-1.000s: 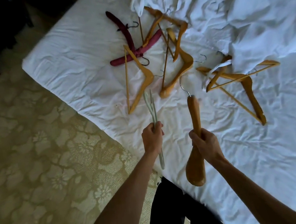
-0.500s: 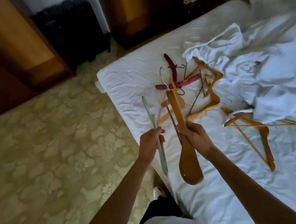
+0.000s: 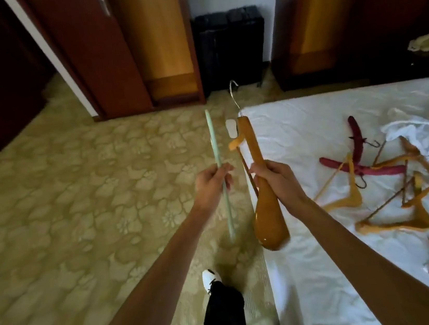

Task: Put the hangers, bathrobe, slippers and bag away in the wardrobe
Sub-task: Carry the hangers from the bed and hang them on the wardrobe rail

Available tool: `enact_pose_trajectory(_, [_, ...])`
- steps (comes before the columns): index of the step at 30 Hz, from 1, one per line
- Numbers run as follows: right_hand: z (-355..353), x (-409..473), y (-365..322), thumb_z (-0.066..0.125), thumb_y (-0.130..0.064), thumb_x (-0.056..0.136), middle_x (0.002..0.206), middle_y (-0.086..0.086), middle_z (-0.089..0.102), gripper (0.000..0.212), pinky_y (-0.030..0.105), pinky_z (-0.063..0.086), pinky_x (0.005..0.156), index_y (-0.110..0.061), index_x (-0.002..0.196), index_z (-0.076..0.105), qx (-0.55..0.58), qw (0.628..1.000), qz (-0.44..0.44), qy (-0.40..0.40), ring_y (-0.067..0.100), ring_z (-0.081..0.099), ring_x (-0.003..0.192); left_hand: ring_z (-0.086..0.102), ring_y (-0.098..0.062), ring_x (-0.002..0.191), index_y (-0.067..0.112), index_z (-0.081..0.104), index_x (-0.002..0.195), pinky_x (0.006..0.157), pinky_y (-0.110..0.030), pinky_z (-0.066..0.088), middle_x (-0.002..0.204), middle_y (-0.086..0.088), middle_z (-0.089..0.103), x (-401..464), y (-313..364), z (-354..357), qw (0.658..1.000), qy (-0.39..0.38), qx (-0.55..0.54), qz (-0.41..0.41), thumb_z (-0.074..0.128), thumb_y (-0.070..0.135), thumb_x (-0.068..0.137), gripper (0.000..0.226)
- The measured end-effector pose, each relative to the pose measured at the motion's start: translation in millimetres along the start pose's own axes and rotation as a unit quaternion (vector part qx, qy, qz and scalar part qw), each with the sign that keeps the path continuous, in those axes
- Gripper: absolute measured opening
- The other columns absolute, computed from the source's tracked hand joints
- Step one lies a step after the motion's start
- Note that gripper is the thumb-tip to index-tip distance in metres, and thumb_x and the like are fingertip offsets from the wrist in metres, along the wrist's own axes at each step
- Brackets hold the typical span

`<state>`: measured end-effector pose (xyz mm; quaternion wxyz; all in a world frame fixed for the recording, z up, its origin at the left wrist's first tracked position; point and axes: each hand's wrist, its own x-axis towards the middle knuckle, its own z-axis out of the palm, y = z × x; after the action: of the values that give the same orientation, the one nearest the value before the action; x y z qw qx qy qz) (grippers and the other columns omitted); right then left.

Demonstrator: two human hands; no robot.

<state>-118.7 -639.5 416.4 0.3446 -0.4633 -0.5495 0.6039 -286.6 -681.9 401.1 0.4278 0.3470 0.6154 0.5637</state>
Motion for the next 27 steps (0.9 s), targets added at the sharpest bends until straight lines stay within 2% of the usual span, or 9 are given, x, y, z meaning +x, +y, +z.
enact_pose_trajectory(4, [58.7, 69.2, -24.4, 0.063, -0.035, 0.097, 0.080, 0.006, 0.066, 0.029, 0.032, 0.049, 0.074, -0.008, 0.093, 0.072, -0.023, 0.999, -0.008, -0.035, 0.019, 0.062, 0.075, 0.054, -0.016, 0.054, 0.004, 0.074, 0.086, 0.059, -0.033, 0.045, 0.063, -0.006, 0.062, 63.3, 19.1, -52.3, 0.999, 0.027, -0.014, 0.022, 0.059, 0.018, 0.099, 0.024])
enact_pose_trajectory(6, [84.8, 107.3, -37.9, 0.061, -0.039, 0.097, 0.085, -0.001, 0.072, 0.026, 0.030, 0.051, 0.078, -0.015, 0.099, 0.072, -0.029, 0.998, -0.001, -0.055, 0.015, 0.067, 0.079, 0.054, -0.017, 0.056, -0.002, 0.072, 0.090, 0.061, -0.033, 0.045, 0.065, -0.008, 0.062, 102.0, 30.0, -77.0, 0.998, 0.039, -0.023, 0.032, 0.060, 0.020, 0.099, 0.027])
enact_pose_trajectory(8, [108.4, 141.6, -53.9, 0.060, -0.039, 0.097, 0.080, -0.005, 0.071, 0.023, 0.027, 0.050, 0.076, -0.019, 0.094, 0.071, -0.031, 0.998, -0.006, -0.061, 0.010, 0.067, 0.075, 0.055, -0.018, 0.058, -0.007, 0.070, 0.095, 0.061, -0.033, 0.045, 0.068, -0.010, 0.062, 136.7, 44.0, -97.9, 0.998, 0.036, -0.019, 0.046, 0.060, 0.022, 0.099, 0.030])
enact_pose_trajectory(11, [142.5, 185.7, -77.8, 0.060, -0.033, 0.097, 0.075, 0.002, 0.066, 0.023, 0.025, 0.050, 0.070, -0.015, 0.087, 0.071, -0.027, 0.997, -0.027, -0.062, 0.012, 0.062, 0.068, 0.054, -0.017, 0.057, -0.008, 0.070, 0.099, 0.056, -0.028, 0.045, 0.069, -0.010, 0.062, 184.6, 62.7, -130.4, 0.997, 0.047, -0.029, 0.051, 0.059, 0.019, 0.099, 0.029])
enact_pose_trajectory(13, [166.7, 217.4, -94.8, 0.062, -0.031, 0.096, 0.073, 0.005, 0.064, 0.024, 0.027, 0.049, 0.069, -0.012, 0.085, 0.071, -0.016, 0.997, -0.036, -0.064, 0.015, 0.060, 0.067, 0.054, -0.018, 0.058, -0.006, 0.071, 0.098, 0.056, -0.027, 0.046, 0.069, -0.011, 0.061, 218.9, 76.7, -154.0, 0.996, 0.050, -0.029, 0.065, 0.060, 0.018, 0.099, 0.027])
enact_pose_trajectory(21, [221.6, 338.7, -124.3, 0.062, -0.029, 0.096, 0.066, 0.002, 0.060, 0.023, 0.029, 0.048, 0.069, -0.011, 0.084, 0.071, -0.003, 0.997, -0.042, -0.068, 0.015, 0.057, 0.063, 0.056, -0.017, 0.059, -0.001, 0.073, 0.094, 0.059, -0.029, 0.048, 0.067, -0.007, 0.063, 351.2, 93.6, -207.8, 0.997, 0.047, -0.034, 0.052, 0.060, 0.021, 0.098, 0.026])
enact_pose_trajectory(27, [249.3, 462.4, -140.4, 0.062, -0.028, 0.096, 0.067, 0.003, 0.059, 0.022, 0.030, 0.046, 0.065, -0.010, 0.086, 0.069, 0.015, 0.997, -0.034, -0.070, 0.013, 0.056, 0.060, 0.057, -0.016, 0.059, 0.000, 0.073, 0.093, 0.063, -0.032, 0.048, 0.066, -0.008, 0.064, 483.0, 106.6, -225.2, 0.997, 0.040, -0.020, 0.057, 0.060, 0.022, 0.098, 0.026])
